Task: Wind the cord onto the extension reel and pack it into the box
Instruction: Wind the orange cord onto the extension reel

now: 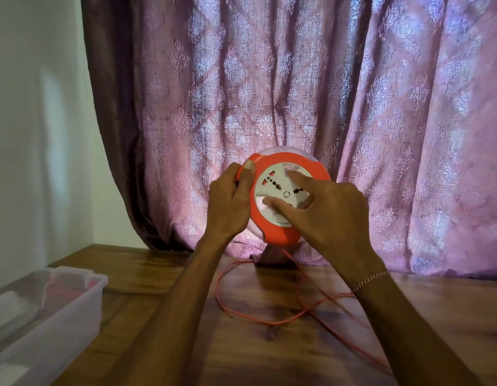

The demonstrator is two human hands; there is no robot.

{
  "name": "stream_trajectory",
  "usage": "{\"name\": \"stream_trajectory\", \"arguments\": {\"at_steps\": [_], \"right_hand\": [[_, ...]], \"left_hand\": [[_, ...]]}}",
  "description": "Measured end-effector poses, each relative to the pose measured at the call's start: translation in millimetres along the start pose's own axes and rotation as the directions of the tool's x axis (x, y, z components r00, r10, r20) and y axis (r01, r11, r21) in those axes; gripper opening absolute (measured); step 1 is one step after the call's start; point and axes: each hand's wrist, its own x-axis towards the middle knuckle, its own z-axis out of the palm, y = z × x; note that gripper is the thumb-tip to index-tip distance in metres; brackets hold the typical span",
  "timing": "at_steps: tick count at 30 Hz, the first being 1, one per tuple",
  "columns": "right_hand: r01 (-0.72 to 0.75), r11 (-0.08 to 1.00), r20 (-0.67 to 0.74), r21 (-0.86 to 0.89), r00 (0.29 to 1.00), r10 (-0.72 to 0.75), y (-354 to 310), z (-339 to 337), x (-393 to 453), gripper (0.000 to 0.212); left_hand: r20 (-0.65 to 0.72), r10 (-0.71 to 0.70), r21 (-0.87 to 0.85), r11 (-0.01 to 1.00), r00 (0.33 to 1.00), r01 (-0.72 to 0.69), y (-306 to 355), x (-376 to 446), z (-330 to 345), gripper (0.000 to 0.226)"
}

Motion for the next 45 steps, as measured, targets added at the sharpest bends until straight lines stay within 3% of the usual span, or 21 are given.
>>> {"name": "stream_trajectory", "arguments": {"at_steps": [3, 8, 11, 13, 16, 20, 23, 28, 31, 34, 36, 39, 41, 45], "right_hand": [[0.095, 0.995, 0.005, 0.016, 0.995, -0.095, 1.3, -0.6, 1.3, 0.062], [0.290, 0.951, 0.052, 0.110, 0.953, -0.297, 9.6, -7.8, 6.9, 0.033], [0.337, 0.929, 0.223, 0.155, 0.904, -0.365, 10.0, -11.6, 7.2, 0.053], [0.331, 0.936, 0.317, 0.119, 0.881, -0.351, 5.9, -10.9, 5.9, 0.059], [0.341, 0.940, 0.338, 0.000, 0.885, -0.321, 2.9, -7.9, 4.4, 0.058], [0.285, 0.958, 0.223, -0.035, 0.937, -0.270, 0.9, -3.3, -0.8, 0.048], [0.174, 0.984, 0.141, -0.030, 0.976, -0.168, -1.8, 1.0, -6.3, 0.053], [0.005, 0.997, 0.081, -0.082, 0.997, 0.002, -4.7, 1.6, -3.1, 0.066], [0.078, 0.995, 0.019, -0.065, 0.997, -0.077, -4.9, -1.4, -2.3, 0.054], [0.256, 0.967, -0.025, 0.011, 0.967, -0.255, 2.0, -4.9, 2.9, 0.021], [0.340, 0.938, 0.129, 0.061, 0.930, -0.345, 5.0, -7.4, 5.7, 0.031], [0.367, 0.930, 0.326, -0.028, 0.883, -0.339, 0.0, -8.0, 3.8, 0.053], [0.361, 0.931, 0.338, -0.060, 0.885, -0.321, -2.8, -5.8, 1.4, 0.057], [0.337, 0.939, 0.230, -0.074, 0.922, -0.312, -0.2, -2.3, -0.1, 0.051]], "left_hand": [[0.007, 0.000, 0.000, 1.000, 1.000, 0.000, -0.7, 0.2, -0.7, 0.048], [-0.011, -0.017, -0.020, 1.000, 1.000, 0.017, -4.0, 2.3, -1.4, 0.046], [-0.005, -0.008, -0.031, 0.999, 1.000, 0.008, -5.2, 3.7, -2.8, 0.043], [0.007, -0.003, -0.036, 0.999, 1.000, 0.003, -5.2, 3.4, -2.4, 0.044], [0.018, -0.008, -0.025, 1.000, 1.000, 0.008, -5.5, 2.2, -1.0, 0.046], [0.025, -0.006, -0.016, 1.000, 1.000, 0.006, -4.8, 0.1, 0.0, 0.050], [0.023, 0.005, -0.006, 1.000, 1.000, -0.005, -2.3, -1.4, 0.9, 0.058], [0.010, -0.024, -0.016, 1.000, 1.000, 0.024, -0.7, -1.3, -0.1, 0.050], [0.031, -0.020, -0.006, 1.000, 0.999, 0.020, -2.2, -1.8, 0.9, 0.050], [0.045, -0.029, -0.006, 1.000, 0.999, 0.029, -4.0, -1.9, 1.0, 0.051], [0.040, -0.029, -0.004, 1.000, 0.999, 0.029, -5.2, -1.0, 0.5, 0.046], [0.030, -0.022, 0.019, 1.000, 0.999, 0.021, -5.2, -0.1, 0.5, 0.040], [0.026, -0.013, 0.029, 1.000, 1.000, 0.012, -4.3, -0.8, 1.3, 0.040], [0.027, -0.002, 0.022, 1.000, 1.000, 0.001, -2.5, -2.1, 2.4, 0.047]]}}
